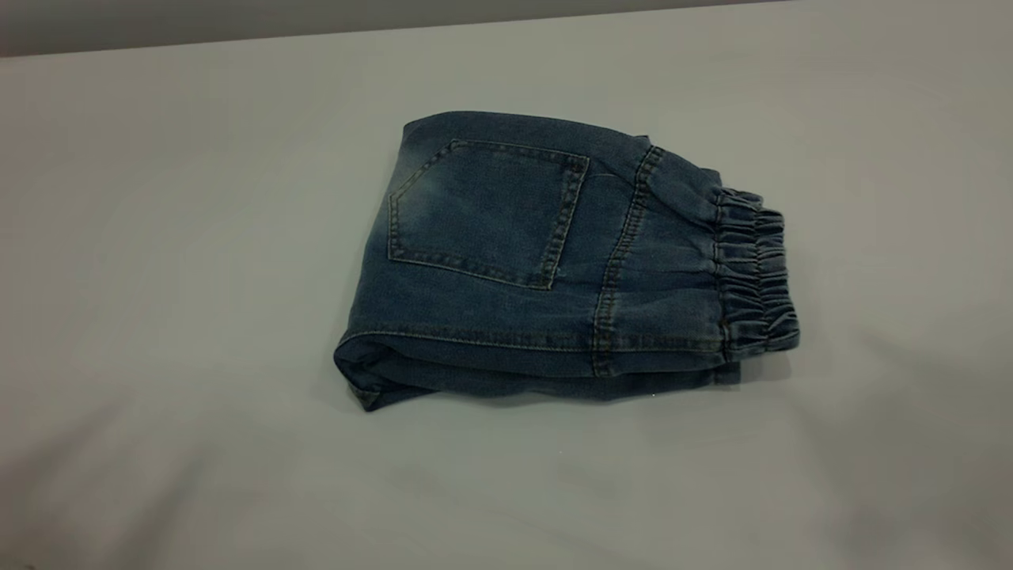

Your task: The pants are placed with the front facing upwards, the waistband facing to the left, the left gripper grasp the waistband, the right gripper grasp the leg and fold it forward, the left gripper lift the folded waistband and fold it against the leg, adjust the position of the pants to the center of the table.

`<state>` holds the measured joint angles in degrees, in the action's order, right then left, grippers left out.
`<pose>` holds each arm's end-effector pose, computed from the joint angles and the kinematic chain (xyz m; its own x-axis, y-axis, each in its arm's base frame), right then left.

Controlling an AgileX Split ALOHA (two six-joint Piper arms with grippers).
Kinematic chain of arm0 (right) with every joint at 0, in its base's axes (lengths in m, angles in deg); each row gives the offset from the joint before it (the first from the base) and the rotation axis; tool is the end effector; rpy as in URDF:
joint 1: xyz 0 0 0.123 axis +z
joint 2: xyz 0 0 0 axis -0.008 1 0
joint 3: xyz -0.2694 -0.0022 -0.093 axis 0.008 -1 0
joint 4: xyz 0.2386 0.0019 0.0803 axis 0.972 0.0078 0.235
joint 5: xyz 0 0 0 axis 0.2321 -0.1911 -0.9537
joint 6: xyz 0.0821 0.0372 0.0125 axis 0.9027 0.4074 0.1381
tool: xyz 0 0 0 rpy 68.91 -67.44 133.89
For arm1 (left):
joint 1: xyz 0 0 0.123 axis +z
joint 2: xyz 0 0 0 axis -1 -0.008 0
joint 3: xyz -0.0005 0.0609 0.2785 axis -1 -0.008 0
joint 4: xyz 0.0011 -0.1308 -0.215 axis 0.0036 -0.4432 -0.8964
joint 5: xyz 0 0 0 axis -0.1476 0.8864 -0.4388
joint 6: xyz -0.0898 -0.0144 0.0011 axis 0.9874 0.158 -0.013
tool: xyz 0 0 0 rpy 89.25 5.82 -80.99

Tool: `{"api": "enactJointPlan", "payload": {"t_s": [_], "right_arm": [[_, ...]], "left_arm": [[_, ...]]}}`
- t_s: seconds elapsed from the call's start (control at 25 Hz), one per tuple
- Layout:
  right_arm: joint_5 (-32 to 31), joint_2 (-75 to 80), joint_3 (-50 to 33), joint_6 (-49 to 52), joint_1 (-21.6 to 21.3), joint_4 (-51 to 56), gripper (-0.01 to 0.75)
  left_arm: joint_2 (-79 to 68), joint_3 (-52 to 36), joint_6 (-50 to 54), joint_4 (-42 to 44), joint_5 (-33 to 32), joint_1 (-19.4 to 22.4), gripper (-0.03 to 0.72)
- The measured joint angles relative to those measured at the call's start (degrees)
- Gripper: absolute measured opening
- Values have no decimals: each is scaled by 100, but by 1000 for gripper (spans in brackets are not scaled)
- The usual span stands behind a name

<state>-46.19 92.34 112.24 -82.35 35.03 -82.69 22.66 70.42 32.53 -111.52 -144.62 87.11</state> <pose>0.1563 0.1043 0.4983 -0.4945 -0.3351 -0.8020 -0.5316 0.8466 -0.0260 0.1175 -0.0430 0.4642 -0.3482 0.1533 -0.9248 0.4765 0.8785 -0.0338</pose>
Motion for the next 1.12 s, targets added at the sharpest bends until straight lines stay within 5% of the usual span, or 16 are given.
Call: {"api": "enactJointPlan", "payload": {"t_s": [0.28,0.52,1.12], "right_arm": [[124,-2159,-1682,97,0,415,444],[156,-3867,-3250,234,0,381,444],[857,-5685,-5701,-639,-5,970,444]], "left_arm": [[859,-18,685,-9,-1220,0,561],[1891,-543,1220,80,-1237,0,561],[4568,-3291,2514,1967,-1239,0,561]]}}
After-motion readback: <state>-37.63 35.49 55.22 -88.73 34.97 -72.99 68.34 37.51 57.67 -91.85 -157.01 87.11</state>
